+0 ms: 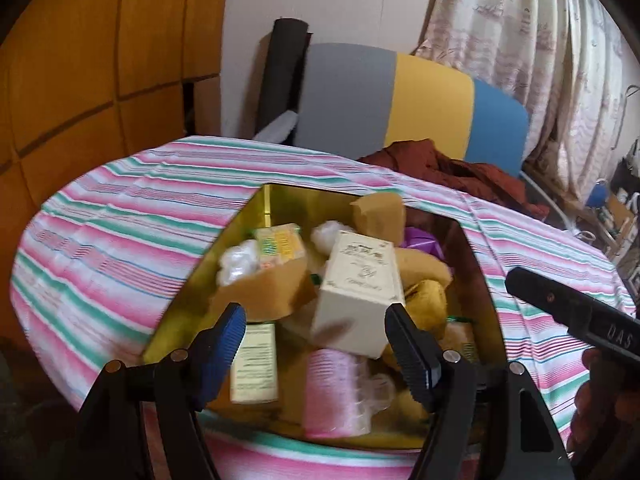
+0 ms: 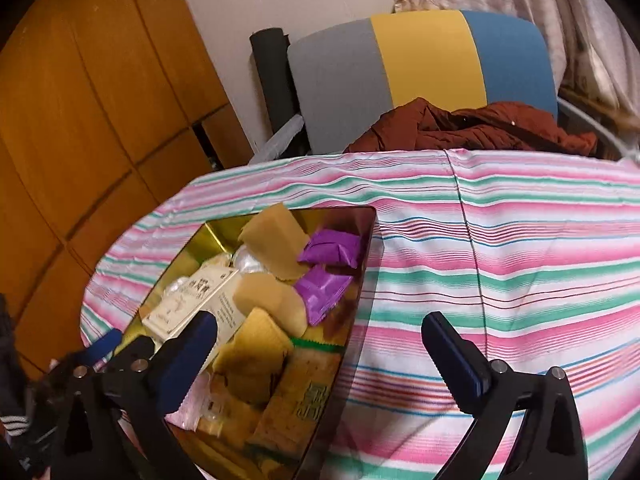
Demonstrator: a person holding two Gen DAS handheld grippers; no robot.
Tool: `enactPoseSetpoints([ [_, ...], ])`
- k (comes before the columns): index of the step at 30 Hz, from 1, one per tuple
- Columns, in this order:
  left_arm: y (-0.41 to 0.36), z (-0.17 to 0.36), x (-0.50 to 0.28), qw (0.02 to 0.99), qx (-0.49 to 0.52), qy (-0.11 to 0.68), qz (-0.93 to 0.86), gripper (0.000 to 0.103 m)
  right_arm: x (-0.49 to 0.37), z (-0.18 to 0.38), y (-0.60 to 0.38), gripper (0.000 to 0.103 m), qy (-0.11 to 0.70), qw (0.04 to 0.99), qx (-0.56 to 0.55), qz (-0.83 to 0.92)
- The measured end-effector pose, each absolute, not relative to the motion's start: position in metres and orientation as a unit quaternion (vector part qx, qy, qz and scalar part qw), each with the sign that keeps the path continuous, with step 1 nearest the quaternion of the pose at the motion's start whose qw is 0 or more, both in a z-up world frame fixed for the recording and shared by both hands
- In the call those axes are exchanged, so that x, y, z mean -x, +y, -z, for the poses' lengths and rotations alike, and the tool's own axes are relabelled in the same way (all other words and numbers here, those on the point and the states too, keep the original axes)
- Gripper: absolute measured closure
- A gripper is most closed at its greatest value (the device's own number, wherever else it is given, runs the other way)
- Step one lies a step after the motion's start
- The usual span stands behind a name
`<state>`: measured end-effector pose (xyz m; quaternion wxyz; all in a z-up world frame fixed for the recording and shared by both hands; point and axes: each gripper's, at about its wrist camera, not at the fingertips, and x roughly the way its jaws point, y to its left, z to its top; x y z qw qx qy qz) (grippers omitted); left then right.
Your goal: Organize objects
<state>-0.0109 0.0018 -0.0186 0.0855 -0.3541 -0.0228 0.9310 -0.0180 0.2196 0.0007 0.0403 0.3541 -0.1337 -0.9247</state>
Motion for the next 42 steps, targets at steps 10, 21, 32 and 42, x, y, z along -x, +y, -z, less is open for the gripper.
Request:
enactPoseSetpoints([
  [10,-0.022,-0.01,-0.007,0.034,0.356,-0.03,-0.934,0.03,0.008,-0.014,0.182,0.0,-0.075,0.004,-0.39,0.918],
  [21,-0.039,-0.024,-0.028,-0.007,0.346,-0.049,-0.937,0.03,-0.006,-0.025,0.157,0.0,-0.043,-0.063,-0.412,0.908],
  [32,-0.034,-0.024,-0.029,-0.009,0.361,-0.049,-0.931,0.03,-0.012,-0.017,0.143,0.0,-0.038,-0.045,-0.455,0.888],
  [42,-0.035,-0.02,-0.028,-0.008,0.372,-0.053,-0.927,0.03,-0.015,-0.028,0.149,0.0,-0.037,-0.064,-0.436,0.897],
])
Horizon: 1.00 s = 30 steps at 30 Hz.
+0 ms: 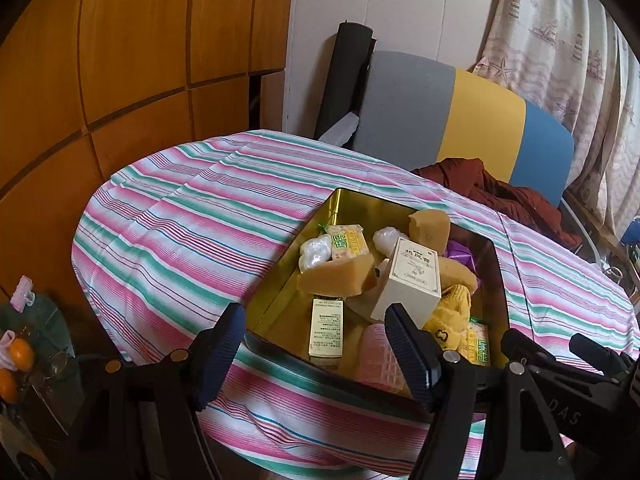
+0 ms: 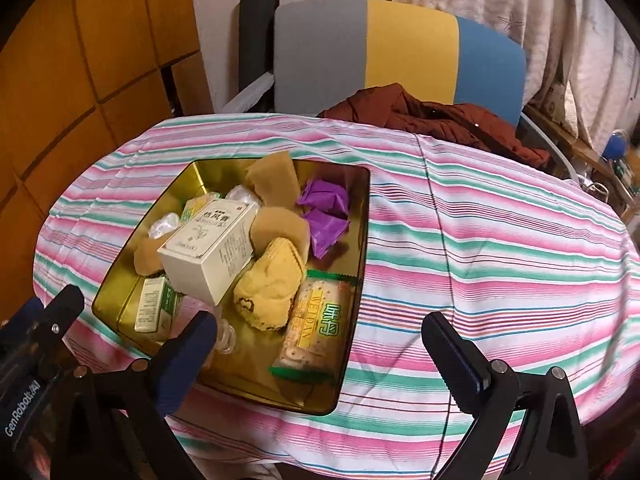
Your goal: Organize objects
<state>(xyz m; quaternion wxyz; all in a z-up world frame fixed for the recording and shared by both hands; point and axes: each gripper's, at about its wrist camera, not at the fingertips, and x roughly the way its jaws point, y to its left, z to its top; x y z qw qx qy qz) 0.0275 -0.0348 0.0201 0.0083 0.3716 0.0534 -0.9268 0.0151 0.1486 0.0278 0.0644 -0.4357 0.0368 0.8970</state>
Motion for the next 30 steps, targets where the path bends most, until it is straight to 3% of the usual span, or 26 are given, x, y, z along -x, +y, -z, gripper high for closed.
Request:
enactPoseSetpoints([
  [30,-0.023,-0.013,-0.027,0.045,-0.392,-0.008,0.919,0.032,-0.016,-0.026,0.153,0.0,0.041,0.069,0.431,-0.899],
])
